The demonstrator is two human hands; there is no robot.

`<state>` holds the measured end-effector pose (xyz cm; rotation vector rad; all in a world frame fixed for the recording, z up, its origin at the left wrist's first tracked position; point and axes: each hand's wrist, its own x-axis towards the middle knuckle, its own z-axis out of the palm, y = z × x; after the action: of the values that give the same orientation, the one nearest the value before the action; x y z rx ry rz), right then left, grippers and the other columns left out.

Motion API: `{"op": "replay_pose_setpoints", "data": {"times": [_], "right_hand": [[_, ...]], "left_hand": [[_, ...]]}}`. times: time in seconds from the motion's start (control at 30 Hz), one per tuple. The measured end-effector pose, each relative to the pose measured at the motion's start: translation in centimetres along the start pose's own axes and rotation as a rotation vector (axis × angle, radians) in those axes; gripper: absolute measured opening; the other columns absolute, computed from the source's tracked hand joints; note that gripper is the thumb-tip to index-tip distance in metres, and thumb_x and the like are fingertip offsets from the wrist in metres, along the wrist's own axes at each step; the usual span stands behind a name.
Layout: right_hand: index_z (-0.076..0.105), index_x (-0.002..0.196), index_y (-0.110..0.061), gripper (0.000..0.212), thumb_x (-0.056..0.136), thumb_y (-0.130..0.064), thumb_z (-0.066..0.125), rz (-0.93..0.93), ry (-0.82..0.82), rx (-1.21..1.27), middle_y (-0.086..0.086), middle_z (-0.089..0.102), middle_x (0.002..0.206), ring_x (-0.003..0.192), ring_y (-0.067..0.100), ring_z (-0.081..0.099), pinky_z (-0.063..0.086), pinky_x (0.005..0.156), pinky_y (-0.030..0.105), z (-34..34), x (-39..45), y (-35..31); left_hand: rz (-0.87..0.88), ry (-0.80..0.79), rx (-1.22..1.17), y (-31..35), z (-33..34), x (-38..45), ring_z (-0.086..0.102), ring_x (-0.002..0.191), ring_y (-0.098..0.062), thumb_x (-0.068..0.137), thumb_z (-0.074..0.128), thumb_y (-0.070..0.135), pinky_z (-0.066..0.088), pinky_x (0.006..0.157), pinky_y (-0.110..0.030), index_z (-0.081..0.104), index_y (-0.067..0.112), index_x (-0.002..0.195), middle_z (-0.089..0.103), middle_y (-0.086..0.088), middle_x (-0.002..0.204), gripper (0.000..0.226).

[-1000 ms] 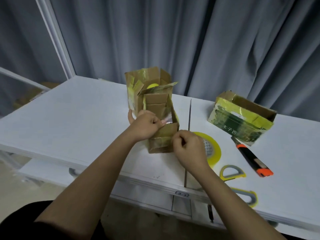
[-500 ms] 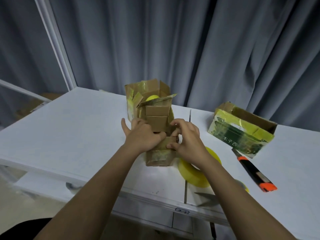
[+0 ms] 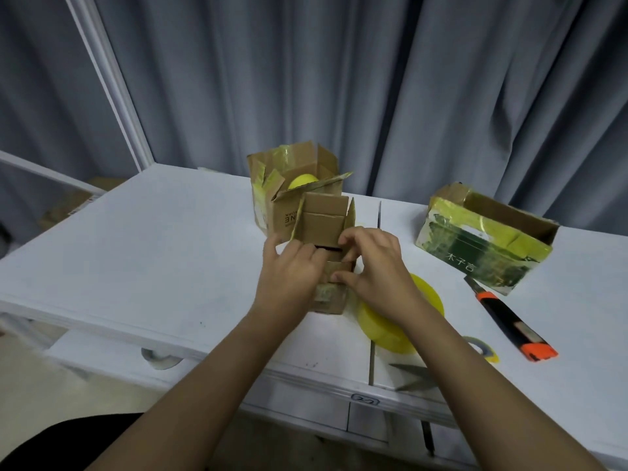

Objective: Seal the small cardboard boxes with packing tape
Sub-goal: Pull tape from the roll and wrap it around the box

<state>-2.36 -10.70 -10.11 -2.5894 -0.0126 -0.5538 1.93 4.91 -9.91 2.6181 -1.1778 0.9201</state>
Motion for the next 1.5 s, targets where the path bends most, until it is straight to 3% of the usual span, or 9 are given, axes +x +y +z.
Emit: {"op": "replay_pose_setpoints", "data": {"times": [0.1,0.2,0.3,0.5,0.63,0.77,0.93,1.3,1.5], "right_hand": [[0.061,0.113,-0.023,0.041,0.076,-0.023,0.077,-0.045,0.060,-0.088,0.003,0.056,0.110,0.114,0.026,0.041,0.022,0.088,0.021,0.1,-0.5,-0.4],[0.072,0.092,-0.014,0.021,0.075,-0.025,0.078,-0.138,0.137,-0.217,0.005,0.062,0.085,0.099,0.032,0.050,0.026,0.083,0.031,0.4,-0.9,-0.6],[0.071,0.085,-0.015,0.029,0.077,-0.043,0.074,-0.073,0.075,-0.264,0.000,0.048,0.087,0.102,0.028,0.040,0.027,0.085,0.035,0.2,-0.5,-0.5],[0.045,0.131,-0.029,0.058,0.079,-0.032,0.071,0.110,-0.032,0.102,-0.010,0.038,0.119,0.119,0.013,0.031,0.028,0.096,0.028,-2.0,-3.5,2.2],[0.039,0.133,-0.026,0.063,0.081,-0.046,0.066,0.214,-0.250,-0.117,-0.005,0.052,0.125,0.122,0.019,0.041,0.026,0.101,0.030,-1.4,-7.3,4.4],[0.043,0.135,-0.028,0.052,0.089,-0.051,0.052,0.158,-0.322,-0.337,-0.002,0.067,0.107,0.114,0.021,0.053,0.018,0.107,0.031,-0.8,-8.1,5.0],[0.046,0.130,-0.030,0.040,0.091,-0.040,0.048,0.122,-0.277,-0.551,-0.001,0.065,0.107,0.109,0.024,0.054,0.023,0.096,0.034,-1.2,-8.1,6.4],[0.030,0.146,-0.024,0.055,0.094,-0.028,0.047,0.317,-0.251,-0.545,0.005,0.048,0.137,0.131,0.026,0.035,0.015,0.113,0.042,-3.8,-6.5,11.3],[0.040,0.142,-0.020,0.060,0.086,-0.017,0.061,0.235,0.076,-0.077,0.002,0.043,0.139,0.131,0.020,0.032,0.023,0.109,0.029,-3.2,-5.9,9.2]], "left_hand": [[-0.008,-0.296,-0.048,-0.6,-0.3,1.6,0.053,0.092,-0.022,0.090,0.056,0.036,0.025,0.085,-0.037,0.064,0.023,0.102,0.065,0.002,0.090,0.019],[-0.034,-0.379,-0.106,-1.0,0.3,2.2,0.041,0.094,-0.020,0.096,0.047,0.039,0.020,0.078,-0.035,0.062,0.026,0.105,0.049,0.003,0.081,0.021],[-0.018,-0.441,-0.074,-1.0,0.6,2.5,0.041,0.097,-0.019,0.096,0.045,0.034,0.017,0.077,-0.035,0.062,0.018,0.097,0.043,0.002,0.079,0.023],[-0.046,-0.347,-0.186,-1.0,0.7,1.5,0.055,0.099,-0.015,0.092,0.044,0.018,0.011,0.096,-0.033,0.057,0.024,0.106,0.063,0.008,0.091,0.019],[-0.032,-0.325,-0.146,-0.5,1.1,1.0,0.061,0.091,-0.014,0.087,0.045,0.008,0.009,0.097,-0.025,0.056,0.025,0.112,0.065,0.009,0.089,0.032],[-0.041,-0.312,-0.091,-0.2,1.3,0.6,0.062,0.089,-0.017,0.087,0.043,0.009,0.008,0.103,-0.026,0.055,0.022,0.105,0.066,0.006,0.087,0.025],[-0.069,-0.299,-0.064,0.2,1.4,0.3,0.060,0.085,-0.018,0.086,0.043,0.007,0.007,0.109,-0.030,0.054,0.022,0.100,0.063,0.005,0.080,0.024],[-0.020,-0.320,-0.098,2.4,2.3,2.8,0.055,0.087,-0.013,0.086,0.044,0.007,-0.006,0.110,-0.041,0.042,0.025,0.083,0.051,0.011,0.073,0.018],[-0.005,-0.335,-0.135,2.2,2.5,2.9,0.051,0.095,-0.011,0.089,0.045,0.012,-0.012,0.110,-0.048,0.043,0.025,0.081,0.050,0.012,0.074,0.015]]}}
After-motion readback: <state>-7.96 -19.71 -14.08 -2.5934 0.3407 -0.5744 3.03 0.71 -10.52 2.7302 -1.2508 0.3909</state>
